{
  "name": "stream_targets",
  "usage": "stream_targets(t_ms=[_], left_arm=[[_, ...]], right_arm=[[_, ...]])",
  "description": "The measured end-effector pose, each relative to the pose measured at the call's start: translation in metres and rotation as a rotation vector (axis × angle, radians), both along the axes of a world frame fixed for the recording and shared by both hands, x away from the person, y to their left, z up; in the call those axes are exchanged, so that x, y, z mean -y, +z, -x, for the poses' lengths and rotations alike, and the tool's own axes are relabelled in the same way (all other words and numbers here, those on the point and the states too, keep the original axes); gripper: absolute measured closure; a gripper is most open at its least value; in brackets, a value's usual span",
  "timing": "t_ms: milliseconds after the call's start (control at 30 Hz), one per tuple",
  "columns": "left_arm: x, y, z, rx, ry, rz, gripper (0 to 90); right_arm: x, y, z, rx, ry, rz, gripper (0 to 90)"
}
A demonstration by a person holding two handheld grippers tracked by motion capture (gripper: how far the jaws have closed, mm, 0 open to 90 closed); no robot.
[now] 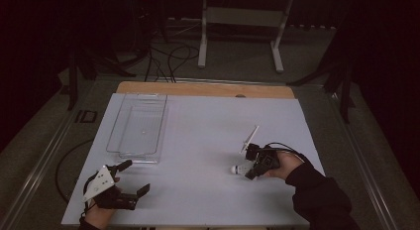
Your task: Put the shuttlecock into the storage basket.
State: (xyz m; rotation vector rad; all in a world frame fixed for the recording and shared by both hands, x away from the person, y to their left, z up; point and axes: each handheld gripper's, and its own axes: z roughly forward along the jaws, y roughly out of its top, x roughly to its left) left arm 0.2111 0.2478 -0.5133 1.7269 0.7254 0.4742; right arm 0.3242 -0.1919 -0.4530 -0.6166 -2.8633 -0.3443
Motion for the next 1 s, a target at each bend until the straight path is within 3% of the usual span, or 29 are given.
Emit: stream_targets(t_ms=[633,867,1000], left_arm=[[0.001,0.001,-0.001,-0.024,-0.006,-0.002,0.1],[0.004,0.011,-0.003,-0.046,-0.043,-0.003,0.1],[0.009,0.022,-0.004,-0.059,-0.074,-0.043,0.1]], right_arm=[[-0.012,0.004,0.007,-0.013,0.069,-0.041,89.5],[-0.015,0.009,0.008,-0.014,0.080,-0.047,89.6],[-0.017,0.012,0.009,-0.020,0.094,-0.042,89.6]])
